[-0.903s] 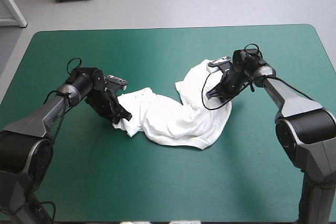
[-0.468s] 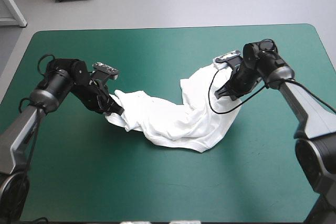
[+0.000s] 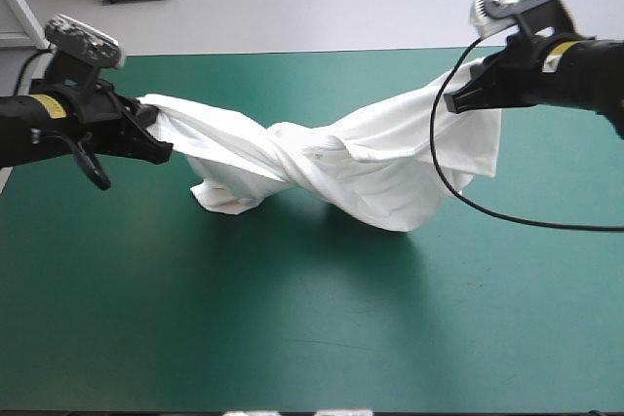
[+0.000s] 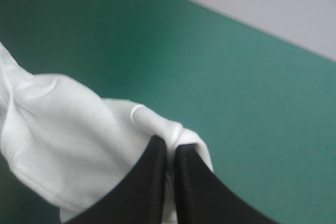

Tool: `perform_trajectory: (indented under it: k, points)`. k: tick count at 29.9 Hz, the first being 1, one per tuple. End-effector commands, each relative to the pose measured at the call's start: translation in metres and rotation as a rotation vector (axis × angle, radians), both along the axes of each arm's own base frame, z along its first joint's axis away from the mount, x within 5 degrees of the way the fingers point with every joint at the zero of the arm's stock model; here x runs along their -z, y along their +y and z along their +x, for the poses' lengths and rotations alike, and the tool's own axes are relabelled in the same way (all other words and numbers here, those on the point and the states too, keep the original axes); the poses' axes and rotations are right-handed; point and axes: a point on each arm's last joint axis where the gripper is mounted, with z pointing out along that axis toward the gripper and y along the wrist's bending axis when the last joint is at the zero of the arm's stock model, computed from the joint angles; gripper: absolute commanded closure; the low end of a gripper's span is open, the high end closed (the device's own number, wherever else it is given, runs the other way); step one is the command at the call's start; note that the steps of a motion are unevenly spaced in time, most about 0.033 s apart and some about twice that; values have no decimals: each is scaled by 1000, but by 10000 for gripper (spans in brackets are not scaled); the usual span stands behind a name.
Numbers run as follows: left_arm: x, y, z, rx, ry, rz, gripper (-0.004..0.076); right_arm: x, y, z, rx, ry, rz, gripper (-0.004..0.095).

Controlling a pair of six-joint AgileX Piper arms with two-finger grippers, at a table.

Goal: Fold the cloth

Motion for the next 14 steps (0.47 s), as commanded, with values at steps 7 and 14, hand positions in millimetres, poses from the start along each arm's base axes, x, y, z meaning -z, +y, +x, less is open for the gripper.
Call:
perform_trajectory:
  k: [7, 14]
  points:
    - [-88, 17, -89, 17, -390, -136, 733, -92, -31, -113, 5, -484, 139, 921]
    - [-113, 21, -132, 82, -518, -220, 733, -102, -30, -151, -103, -546, 231, 921]
